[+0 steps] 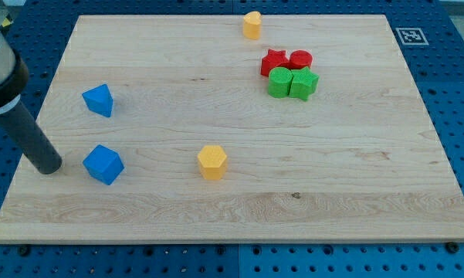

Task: Push the blue cube left to the yellow hexagon

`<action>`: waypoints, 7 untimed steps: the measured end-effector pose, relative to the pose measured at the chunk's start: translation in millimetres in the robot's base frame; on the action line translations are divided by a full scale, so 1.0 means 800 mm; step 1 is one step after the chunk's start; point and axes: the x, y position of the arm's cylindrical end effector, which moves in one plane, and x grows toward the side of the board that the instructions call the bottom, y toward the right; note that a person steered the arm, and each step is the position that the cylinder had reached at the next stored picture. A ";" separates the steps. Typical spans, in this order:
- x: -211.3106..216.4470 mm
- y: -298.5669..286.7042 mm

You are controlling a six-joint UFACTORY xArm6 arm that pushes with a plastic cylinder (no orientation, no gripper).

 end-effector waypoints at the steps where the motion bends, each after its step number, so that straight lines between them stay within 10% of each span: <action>1: 0.008 0.052; 7: 0.010 0.200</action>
